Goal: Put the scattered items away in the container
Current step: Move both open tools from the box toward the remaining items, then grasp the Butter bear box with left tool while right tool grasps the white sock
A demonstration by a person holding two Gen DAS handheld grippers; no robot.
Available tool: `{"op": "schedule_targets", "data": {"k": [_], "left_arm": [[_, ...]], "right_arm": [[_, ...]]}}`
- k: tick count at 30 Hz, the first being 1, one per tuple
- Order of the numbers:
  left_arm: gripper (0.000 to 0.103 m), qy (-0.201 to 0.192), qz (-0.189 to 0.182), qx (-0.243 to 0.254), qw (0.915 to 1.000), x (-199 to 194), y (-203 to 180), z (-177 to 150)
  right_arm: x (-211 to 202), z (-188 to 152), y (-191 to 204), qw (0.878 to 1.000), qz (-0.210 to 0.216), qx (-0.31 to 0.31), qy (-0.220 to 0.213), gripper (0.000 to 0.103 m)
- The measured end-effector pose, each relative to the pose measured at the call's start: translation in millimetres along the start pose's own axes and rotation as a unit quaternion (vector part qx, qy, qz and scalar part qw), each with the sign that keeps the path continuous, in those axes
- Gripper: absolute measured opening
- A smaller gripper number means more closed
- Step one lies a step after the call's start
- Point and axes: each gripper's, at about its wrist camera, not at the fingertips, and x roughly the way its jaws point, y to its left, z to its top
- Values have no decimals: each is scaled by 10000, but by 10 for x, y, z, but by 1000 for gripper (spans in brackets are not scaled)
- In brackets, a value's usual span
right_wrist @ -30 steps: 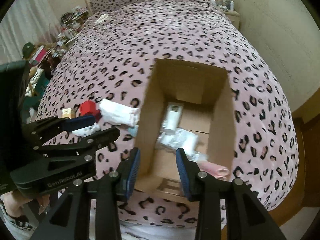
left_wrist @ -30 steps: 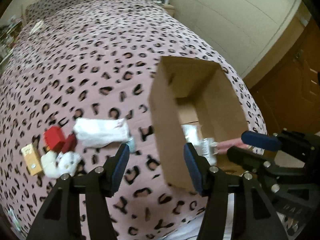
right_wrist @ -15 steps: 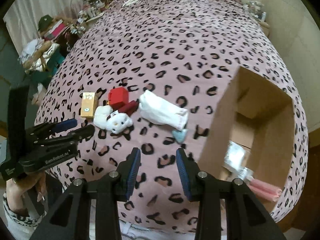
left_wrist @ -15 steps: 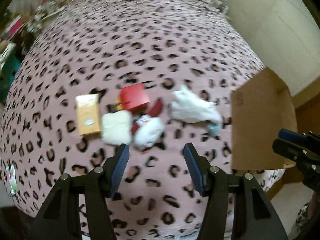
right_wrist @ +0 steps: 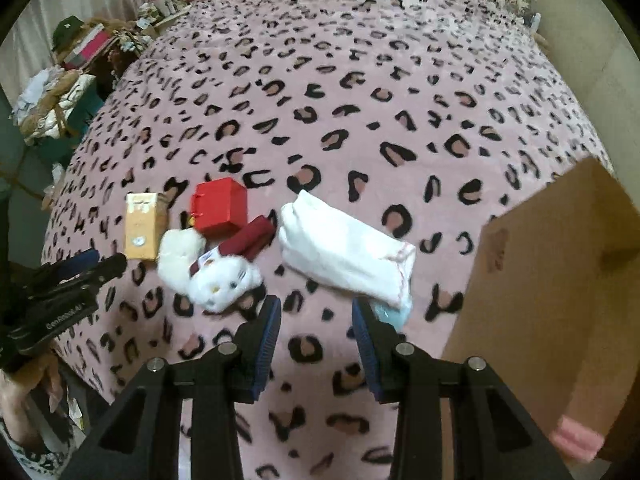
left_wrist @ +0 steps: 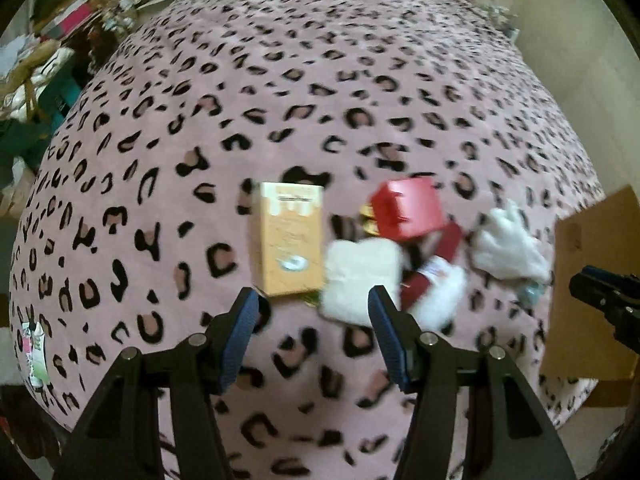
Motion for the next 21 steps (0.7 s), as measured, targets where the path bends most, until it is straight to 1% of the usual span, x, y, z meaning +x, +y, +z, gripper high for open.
{"op": "schedule_targets", "data": {"k": [4,7,11,15,16,17,21], "left_arm": [[58,142,29,-160,9998,275,167,99],[58,216,-118,-241,9994,454,229,154],[58,280,-259,-227,9990,632,223,213],[58,322,-155,-194,9992,782,191,290],[58,338,-153,-212,9991,820,204,308],[58,362,-155,-250,9989,866,223,326],[58,437,-139,-345,9984,1028,273,358]], "right_arm": [[293,118,-16,9998,-40,83,177,37],[487,181,-36,9995,-78,132,289,37],[661,234,-45,9991,-111,156,390,37],[828,291,-60,9985,-221,169,480,38],[867,302,-61,9983,-243,170,503,39],[902,310,-62,9981,-265,172,525,42],[1056,329,-54,9972,-359,183,637,43]]}}
